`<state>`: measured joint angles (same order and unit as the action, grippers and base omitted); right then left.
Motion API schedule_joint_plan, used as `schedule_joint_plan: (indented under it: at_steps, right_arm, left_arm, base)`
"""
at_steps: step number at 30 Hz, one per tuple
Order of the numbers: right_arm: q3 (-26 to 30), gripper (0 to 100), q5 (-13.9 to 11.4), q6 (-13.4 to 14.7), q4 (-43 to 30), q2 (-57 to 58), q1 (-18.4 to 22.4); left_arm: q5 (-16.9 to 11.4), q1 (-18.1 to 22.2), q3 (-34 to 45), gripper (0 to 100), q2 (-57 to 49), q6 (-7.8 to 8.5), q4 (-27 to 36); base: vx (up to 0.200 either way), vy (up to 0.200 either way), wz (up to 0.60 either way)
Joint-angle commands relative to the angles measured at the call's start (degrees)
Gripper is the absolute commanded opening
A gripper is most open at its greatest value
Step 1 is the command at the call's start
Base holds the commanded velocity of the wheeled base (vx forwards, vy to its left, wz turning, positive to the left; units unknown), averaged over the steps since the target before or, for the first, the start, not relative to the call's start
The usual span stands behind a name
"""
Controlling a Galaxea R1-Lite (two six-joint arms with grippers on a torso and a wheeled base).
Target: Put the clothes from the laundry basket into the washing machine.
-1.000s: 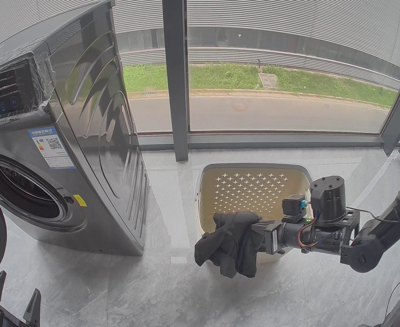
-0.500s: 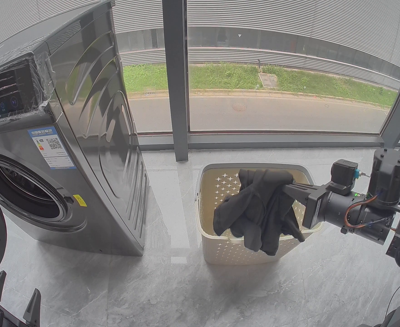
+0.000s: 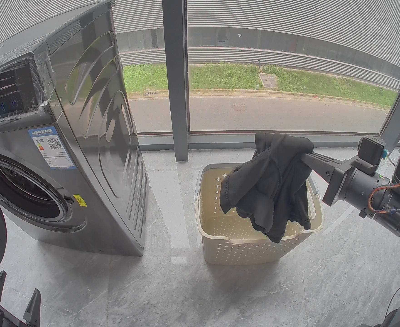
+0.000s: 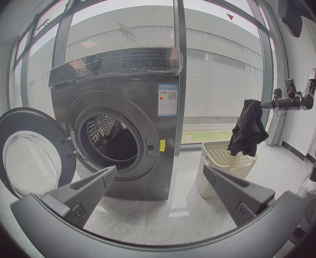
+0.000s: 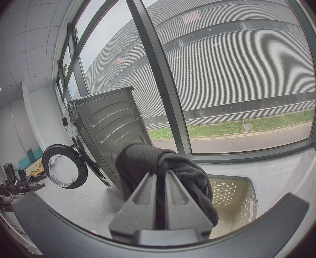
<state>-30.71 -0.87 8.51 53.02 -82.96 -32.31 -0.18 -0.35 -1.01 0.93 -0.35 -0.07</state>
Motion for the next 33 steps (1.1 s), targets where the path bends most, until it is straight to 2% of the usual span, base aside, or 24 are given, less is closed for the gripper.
schedule_joint_plan:
  at_steps: [1, 13, 19, 28, 33]
  right_arm:
    - [0.74, 0, 0.07, 0.02, 0.16, 1.83, -0.13]
    - [3.11, 0, -0.01, 0.02, 0.24, 5.53, -0.04]
    - [3.02, 0, 0.07, 0.02, 0.24, 5.88, 0.05]
    - [3.11, 0, -0.01, 0.02, 0.24, 5.70, 0.05]
    - [3.11, 0, -0.01, 0.02, 0.24, 5.79, 0.05]
  left_arm:
    - [0.01, 0.00, 1.01, 100, -0.84, -0.09, -0.01]
    - [0.09, 0.00, 1.01, 100, -0.84, -0.17, -0.01]
    - [0.09, 0.00, 1.01, 100, -0.84, -0.09, -0.01]
    - [0.09, 0.00, 1.01, 100, -0.84, -0.09, -0.01]
    - [0.09, 0.00, 1.01, 100, -0.84, -0.35, -0.01]
  base:
    - [0.000, 0.000, 0.00]
    - [0.000, 0.000, 0.00]
    - [-0.200, 0.000, 0.00]
    - [0.000, 0.000, 0.00]
    - [0.000, 0.200, 0.00]
